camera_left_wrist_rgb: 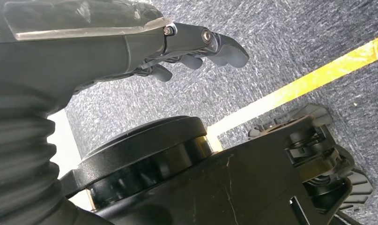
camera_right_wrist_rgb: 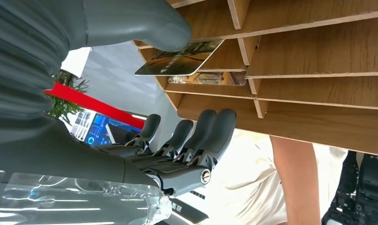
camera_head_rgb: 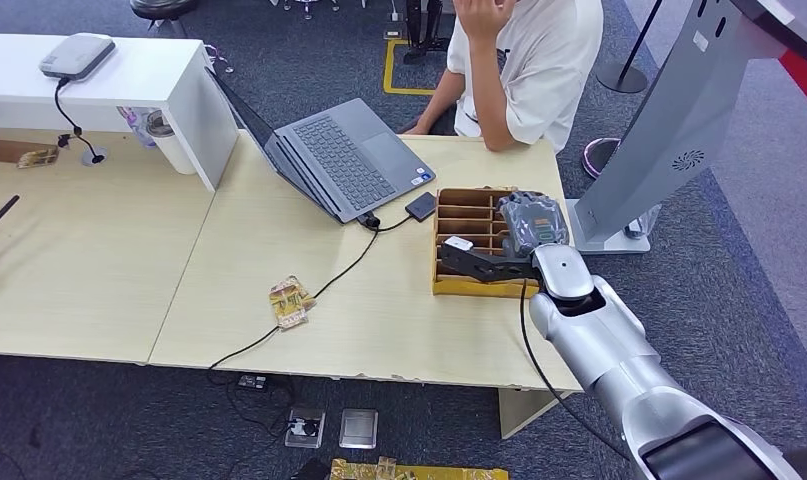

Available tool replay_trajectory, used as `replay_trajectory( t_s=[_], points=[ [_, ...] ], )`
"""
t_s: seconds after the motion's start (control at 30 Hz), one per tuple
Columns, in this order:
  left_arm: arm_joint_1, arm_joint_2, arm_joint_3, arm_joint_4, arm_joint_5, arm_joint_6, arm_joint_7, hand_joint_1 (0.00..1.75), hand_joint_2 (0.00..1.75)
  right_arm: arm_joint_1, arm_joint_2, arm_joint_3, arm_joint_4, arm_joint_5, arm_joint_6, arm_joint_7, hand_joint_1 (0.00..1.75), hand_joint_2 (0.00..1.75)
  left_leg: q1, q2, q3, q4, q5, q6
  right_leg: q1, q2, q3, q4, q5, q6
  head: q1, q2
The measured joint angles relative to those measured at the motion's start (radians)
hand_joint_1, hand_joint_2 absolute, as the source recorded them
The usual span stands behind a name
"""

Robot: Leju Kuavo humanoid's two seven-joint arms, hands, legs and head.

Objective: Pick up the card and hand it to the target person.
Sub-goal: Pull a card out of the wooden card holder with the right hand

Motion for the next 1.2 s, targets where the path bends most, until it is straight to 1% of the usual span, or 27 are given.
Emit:
replay_trajectory(
  t_s=[0.63,0.77,1.03,1.13,1.2],
  points=[
    [0.000,0.000,0.000,0.000,-0.001,-0.001,-0.001,0.00,1.75,-0.001,-0.009,0.010,-0.006,-0.003,0.012,0.009,0.76,1.75,0.000,0.000,0.000,0.000,0.000,0.000,0.000,0.000,0.000,0.000,0.000,0.000,0.000,0.000],
    [0.000,0.000,0.000,0.000,-0.001,-0.001,-0.001,0.00,1.75,-0.001,-0.010,0.013,-0.008,-0.008,0.013,0.009,0.73,1.75,0.000,0.000,0.000,0.000,0.000,0.000,0.000,0.000,0.000,0.000,0.000,0.000,0.000,0.000],
    [0.001,0.000,0.000,-0.001,-0.001,-0.001,-0.001,0.00,1.75,-0.001,-0.011,0.017,-0.013,-0.011,0.013,0.009,0.75,1.75,0.000,0.000,0.000,0.000,0.000,0.000,0.000,0.000,0.000,0.000,0.000,0.000,0.000,0.000],
    [0.002,0.000,0.000,-0.001,-0.001,-0.001,-0.001,0.00,1.75,-0.001,-0.011,0.017,-0.013,-0.011,0.013,0.009,0.79,1.75,0.000,0.000,0.000,0.000,0.000,0.000,0.000,0.000,0.000,0.000,0.000,0.000,0.000,0.000],
    [0.002,0.000,0.000,-0.001,-0.001,-0.001,-0.001,0.00,1.75,-0.001,-0.011,0.018,-0.014,-0.012,0.013,0.009,0.89,1.75,0.000,0.000,0.000,0.000,0.000,0.000,0.000,0.000,0.000,0.000,0.000,0.000,0.000,0.000]
  ],
)
